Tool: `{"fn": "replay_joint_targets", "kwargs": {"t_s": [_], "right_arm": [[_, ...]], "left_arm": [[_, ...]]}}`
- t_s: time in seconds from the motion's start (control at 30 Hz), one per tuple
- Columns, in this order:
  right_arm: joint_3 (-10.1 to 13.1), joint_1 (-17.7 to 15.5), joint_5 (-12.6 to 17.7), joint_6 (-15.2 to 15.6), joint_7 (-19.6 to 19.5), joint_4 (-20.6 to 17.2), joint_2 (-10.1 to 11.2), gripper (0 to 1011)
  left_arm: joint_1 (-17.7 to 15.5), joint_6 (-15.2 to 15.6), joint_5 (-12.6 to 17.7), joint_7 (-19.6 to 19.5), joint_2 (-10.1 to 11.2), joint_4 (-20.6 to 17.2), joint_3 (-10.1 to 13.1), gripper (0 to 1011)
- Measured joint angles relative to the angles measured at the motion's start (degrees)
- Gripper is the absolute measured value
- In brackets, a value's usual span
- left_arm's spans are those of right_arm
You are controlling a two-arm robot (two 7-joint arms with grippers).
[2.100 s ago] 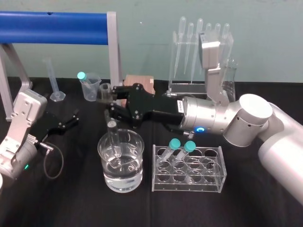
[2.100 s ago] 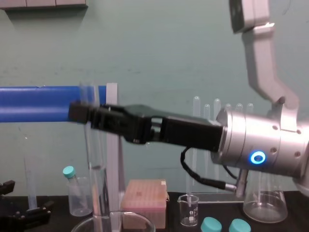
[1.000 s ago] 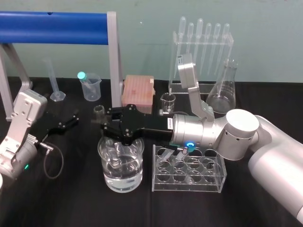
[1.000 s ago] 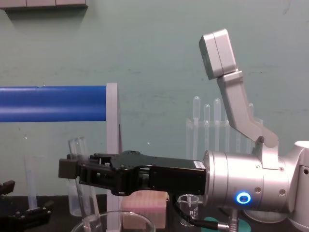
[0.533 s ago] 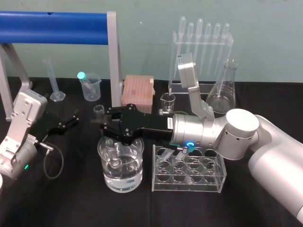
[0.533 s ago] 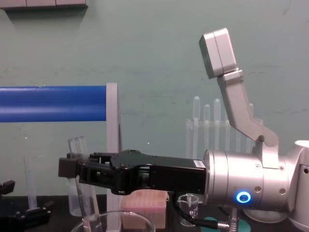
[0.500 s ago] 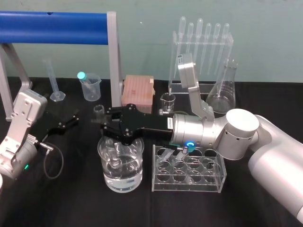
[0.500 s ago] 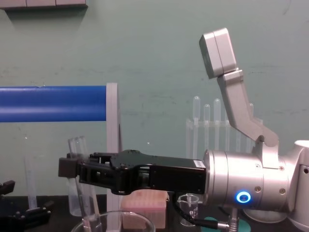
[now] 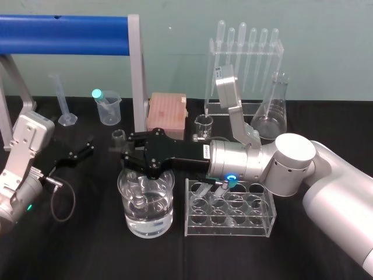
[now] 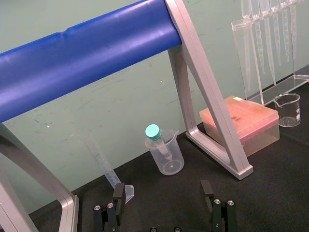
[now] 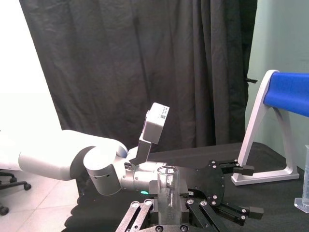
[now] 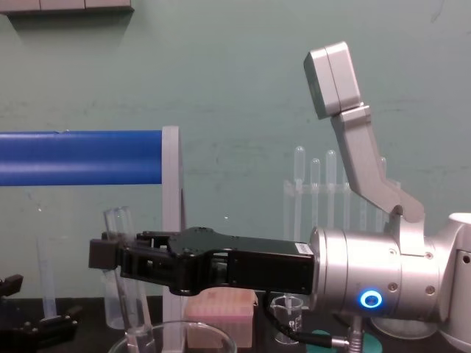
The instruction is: Hold the test tube with one hand and immerse one end into the beaker, then return it to the test tube rack.
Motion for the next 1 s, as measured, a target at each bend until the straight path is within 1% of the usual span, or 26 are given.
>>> {"fn": "replay_joint_targets", "kwargs": {"t_s": [1.0], "right_arm": [[0.0, 0.0, 0.0, 0.0, 0.1, 0.0, 0.0, 227]], "left_arm": [[0.0, 0.0, 0.0, 0.0, 0.0, 0.0, 0.0, 1000]]}}
